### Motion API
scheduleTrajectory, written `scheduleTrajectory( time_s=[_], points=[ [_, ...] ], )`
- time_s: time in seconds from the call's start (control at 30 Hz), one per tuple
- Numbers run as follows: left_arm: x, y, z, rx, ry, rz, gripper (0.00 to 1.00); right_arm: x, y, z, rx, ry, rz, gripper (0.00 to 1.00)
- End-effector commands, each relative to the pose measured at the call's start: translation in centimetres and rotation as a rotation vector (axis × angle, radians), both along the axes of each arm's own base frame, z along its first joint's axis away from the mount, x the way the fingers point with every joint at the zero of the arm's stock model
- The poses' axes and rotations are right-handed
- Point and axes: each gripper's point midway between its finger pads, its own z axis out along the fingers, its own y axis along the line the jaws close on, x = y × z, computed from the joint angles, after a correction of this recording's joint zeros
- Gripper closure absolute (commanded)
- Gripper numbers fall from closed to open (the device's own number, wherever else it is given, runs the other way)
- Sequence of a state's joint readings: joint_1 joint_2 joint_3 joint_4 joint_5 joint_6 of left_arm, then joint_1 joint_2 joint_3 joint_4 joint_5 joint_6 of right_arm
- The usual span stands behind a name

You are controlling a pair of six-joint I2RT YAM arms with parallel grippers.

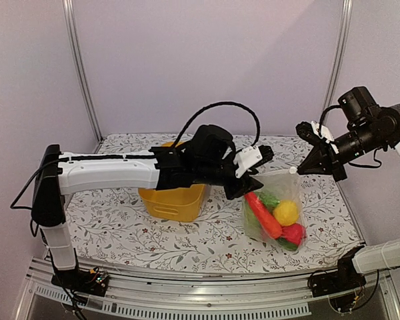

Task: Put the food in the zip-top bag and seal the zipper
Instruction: Adjust the zipper food storage bag at the center of the board.

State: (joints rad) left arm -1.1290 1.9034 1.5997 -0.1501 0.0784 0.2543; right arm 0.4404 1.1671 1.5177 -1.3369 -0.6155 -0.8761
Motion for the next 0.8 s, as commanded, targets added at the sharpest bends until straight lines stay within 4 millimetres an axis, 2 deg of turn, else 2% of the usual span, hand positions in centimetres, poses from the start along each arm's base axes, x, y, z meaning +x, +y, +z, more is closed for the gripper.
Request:
scheduleTrajectory(
  time_s=[0.0, 0.07, 0.13, 0.3, 0.4, 0.5, 0.6, 0.77],
  points=[
    [1.1, 2.7, -0.1, -0.012, 0.065, -0.002, 0.58, -1.3, 0.3, 1.8, 0.056, -0.034, 0.047, 1.0],
    [1.1, 3.3, 0.0, -0.007, 0.053, 0.0, 0.57, -1.3, 0.4, 1.6, 0.057, -0.027, 0.047, 1.0],
    [1.2, 3.8, 1.1, -0.013, 0.033, 0.012, 0.53, -1.1, 0.5, 1.3, 0.057, -0.017, 0.045, 1.0],
    [-0.2, 3.9, 6.1, -0.158, -0.005, -0.023, 0.35, -0.9, 0.9, 1.0, 0.072, 0.006, 0.043, 1.0],
    [-1.2, 3.4, 8.8, -0.251, -0.054, -0.066, 0.31, -0.8, 1.1, 1.4, 0.083, 0.009, 0.047, 1.0],
    [-2.2, 2.2, 10.6, -0.307, -0.056, -0.132, 0.31, -0.7, 1.2, 1.7, 0.082, 0.008, 0.048, 1.0],
    [-3.3, 0.7, 11.3, -0.344, -0.004, -0.212, 0.34, -0.6, 1.2, 1.9, 0.082, 0.009, 0.051, 1.0],
    [-4.4, -1.7, 11.2, -0.366, 0.099, -0.313, 0.35, -1.0, 1.2, 2.1, 0.082, 0.017, 0.067, 1.0]
  ],
)
